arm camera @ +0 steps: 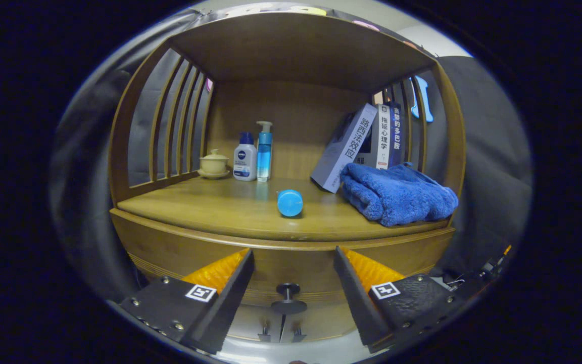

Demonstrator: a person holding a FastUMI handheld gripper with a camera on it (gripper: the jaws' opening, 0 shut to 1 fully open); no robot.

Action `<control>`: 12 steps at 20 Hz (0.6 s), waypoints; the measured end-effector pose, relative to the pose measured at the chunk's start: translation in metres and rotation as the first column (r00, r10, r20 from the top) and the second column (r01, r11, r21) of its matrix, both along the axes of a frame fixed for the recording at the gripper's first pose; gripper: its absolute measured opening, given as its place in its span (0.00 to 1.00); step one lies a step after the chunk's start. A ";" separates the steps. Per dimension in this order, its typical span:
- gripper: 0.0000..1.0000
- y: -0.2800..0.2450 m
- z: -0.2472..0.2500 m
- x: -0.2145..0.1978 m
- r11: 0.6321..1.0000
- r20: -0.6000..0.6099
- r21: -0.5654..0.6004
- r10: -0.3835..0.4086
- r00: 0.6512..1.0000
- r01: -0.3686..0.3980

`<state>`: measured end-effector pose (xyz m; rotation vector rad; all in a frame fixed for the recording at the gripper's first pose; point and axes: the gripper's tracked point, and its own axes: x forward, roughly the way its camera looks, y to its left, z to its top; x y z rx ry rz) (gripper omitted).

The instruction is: Pull open the drawer, take out the items inside it, and place them on the countertop above the cabinet.

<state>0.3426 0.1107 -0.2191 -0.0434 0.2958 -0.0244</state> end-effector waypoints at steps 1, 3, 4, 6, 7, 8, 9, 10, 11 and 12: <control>0.96 -0.001 0.000 0.002 1.000 0.005 -0.005 0.005 1.000 -0.005; 0.96 -0.001 0.001 0.003 1.000 0.015 -0.009 0.010 1.000 -0.010; 0.96 0.000 0.001 0.002 1.000 0.013 -0.012 0.014 1.000 -0.014; 0.96 0.000 0.001 0.003 1.000 0.014 -0.018 0.023 1.000 -0.022; 0.96 0.000 0.001 0.003 1.000 0.016 -0.017 0.026 1.000 -0.025; 0.96 0.000 0.001 0.003 1.000 0.016 -0.012 0.027 0.999 -0.027; 0.96 -0.001 0.000 0.002 1.000 0.016 -0.006 0.029 0.999 -0.029; 0.96 -0.001 0.000 0.003 1.000 0.018 0.003 0.031 0.999 -0.031; 0.96 0.000 -0.002 0.003 0.999 0.013 0.011 0.039 0.999 -0.039; 0.96 0.000 -0.005 0.002 0.999 0.000 0.021 0.040 0.999 -0.040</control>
